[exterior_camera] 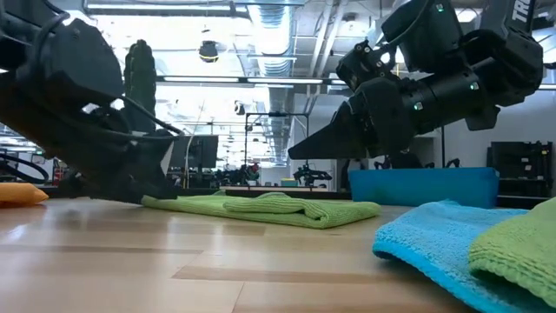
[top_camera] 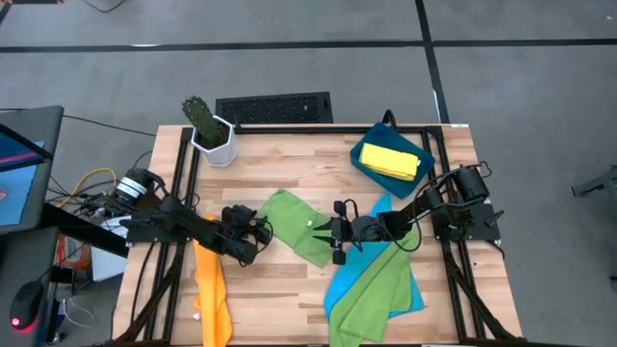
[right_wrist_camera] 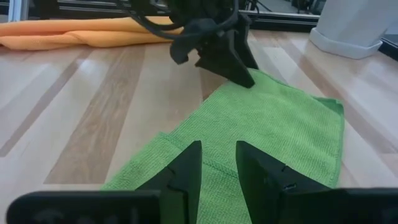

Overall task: Fold microfiber towels
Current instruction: Fold the left green microfiber cloth

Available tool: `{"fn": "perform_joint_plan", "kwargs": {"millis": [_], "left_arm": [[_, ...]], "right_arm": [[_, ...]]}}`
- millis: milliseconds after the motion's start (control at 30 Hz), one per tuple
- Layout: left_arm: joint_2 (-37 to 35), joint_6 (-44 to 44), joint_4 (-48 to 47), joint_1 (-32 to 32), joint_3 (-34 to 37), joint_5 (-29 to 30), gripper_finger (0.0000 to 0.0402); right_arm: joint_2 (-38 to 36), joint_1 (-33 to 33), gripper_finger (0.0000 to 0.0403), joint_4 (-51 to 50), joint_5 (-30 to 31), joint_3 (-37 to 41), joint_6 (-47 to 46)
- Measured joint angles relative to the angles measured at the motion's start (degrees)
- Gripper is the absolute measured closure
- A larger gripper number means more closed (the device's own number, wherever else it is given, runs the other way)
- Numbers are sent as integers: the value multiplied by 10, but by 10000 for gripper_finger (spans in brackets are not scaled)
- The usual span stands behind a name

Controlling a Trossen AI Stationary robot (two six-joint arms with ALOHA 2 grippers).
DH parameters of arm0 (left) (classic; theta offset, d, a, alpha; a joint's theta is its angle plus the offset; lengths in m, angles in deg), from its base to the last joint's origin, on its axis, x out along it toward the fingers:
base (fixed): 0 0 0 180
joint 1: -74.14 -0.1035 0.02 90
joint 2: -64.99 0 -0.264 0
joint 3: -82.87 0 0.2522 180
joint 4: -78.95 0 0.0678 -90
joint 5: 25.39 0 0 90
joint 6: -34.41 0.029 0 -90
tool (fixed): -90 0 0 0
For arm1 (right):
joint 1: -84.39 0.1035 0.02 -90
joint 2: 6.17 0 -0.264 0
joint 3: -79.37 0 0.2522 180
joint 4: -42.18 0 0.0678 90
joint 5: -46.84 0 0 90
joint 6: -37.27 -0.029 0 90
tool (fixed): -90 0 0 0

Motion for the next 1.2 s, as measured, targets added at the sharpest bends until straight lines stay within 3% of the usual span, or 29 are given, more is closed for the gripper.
{"fn": "perform_joint_plan", "kwargs": {"millis": [233,533,667,833,1033,1200], "left_arm": [[9,65,-24,-3,-51,-26,279],[6,61,-13,-5,-59,-44,393],[-13,75,-12,-4,-63,-63,394],[-38,159,-15,-3,-101,-52,394],[-35,251,-17,-4,-171,-44,393],[-34,293,-16,-5,-204,-80,393]], "right_arm": [[0,0,278,-1,0,0,-5],[-16,22,278,-4,1,0,-10],[-37,39,278,-30,36,0,-10],[-57,57,278,-79,105,0,-10],[-61,69,278,-83,110,0,-23],[-61,75,278,-93,116,0,-42]]}}
